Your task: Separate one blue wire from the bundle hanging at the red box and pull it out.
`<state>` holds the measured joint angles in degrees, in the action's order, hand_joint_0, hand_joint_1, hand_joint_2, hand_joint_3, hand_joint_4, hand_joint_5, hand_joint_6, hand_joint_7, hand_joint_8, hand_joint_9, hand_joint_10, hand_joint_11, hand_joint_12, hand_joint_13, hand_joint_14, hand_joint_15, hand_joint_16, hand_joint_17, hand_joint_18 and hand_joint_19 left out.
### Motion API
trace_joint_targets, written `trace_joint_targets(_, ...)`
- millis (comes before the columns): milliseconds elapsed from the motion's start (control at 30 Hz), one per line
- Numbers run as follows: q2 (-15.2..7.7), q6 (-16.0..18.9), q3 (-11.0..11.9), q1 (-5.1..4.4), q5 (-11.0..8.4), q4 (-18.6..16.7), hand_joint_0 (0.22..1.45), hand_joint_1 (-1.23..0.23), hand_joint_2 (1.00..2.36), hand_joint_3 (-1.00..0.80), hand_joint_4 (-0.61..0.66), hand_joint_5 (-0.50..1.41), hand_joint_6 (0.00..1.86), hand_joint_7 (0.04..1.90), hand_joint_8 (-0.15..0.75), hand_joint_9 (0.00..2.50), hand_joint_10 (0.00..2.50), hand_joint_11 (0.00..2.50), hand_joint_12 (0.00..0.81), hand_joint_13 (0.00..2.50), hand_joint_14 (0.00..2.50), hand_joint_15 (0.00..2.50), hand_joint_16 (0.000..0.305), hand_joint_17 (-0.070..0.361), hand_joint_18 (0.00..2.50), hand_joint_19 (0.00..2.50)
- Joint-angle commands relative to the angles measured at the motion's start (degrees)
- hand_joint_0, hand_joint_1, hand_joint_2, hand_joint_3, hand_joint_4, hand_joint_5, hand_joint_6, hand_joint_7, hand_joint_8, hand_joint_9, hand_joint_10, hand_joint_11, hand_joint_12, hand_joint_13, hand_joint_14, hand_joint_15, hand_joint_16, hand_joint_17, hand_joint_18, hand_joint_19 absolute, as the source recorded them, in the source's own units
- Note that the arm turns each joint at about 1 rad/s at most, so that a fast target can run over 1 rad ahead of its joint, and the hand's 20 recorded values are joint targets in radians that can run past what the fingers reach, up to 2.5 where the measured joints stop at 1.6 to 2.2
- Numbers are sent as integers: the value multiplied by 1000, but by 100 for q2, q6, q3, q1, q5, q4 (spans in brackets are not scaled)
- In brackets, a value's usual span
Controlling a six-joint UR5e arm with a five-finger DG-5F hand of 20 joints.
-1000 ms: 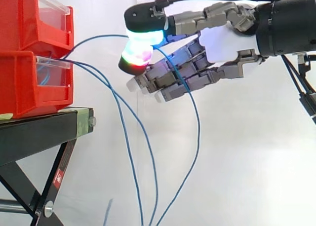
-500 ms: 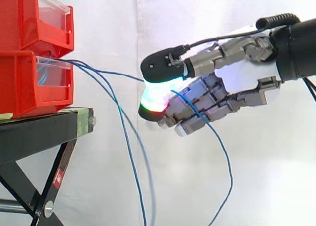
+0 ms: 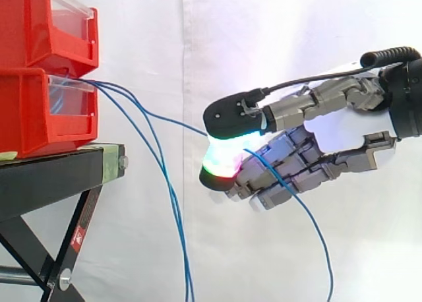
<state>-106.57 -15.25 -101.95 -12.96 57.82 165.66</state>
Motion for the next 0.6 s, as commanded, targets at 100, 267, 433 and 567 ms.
trace_joint_targets(100, -4, 84, -9, -14, -16, 177, 613, -852, 1027, -68, -11, -146, 789, 1390, 274, 433, 10, 286, 335, 0, 3, 101, 48, 108, 0, 234)
trace_joint_targets(267, 5, 242, -150, -23, 2, 247, 614, -852, 1026, -72, -16, -146, 789, 1393, 273, 435, 8, 292, 336, 5, 3, 104, 48, 108, 0, 234)
trace_joint_targets(433, -4, 312, -246, -40, -77, 159, 615, -852, 1026, -71, -9, -146, 790, 1388, 276, 442, 8, 302, 337, 11, 4, 108, 48, 109, 0, 228)
trace_joint_targets(567, -4, 251, -246, -40, -69, -78, 615, -851, 1026, -72, -8, -146, 790, 1387, 277, 447, 10, 307, 338, 15, 4, 109, 48, 108, 0, 233)
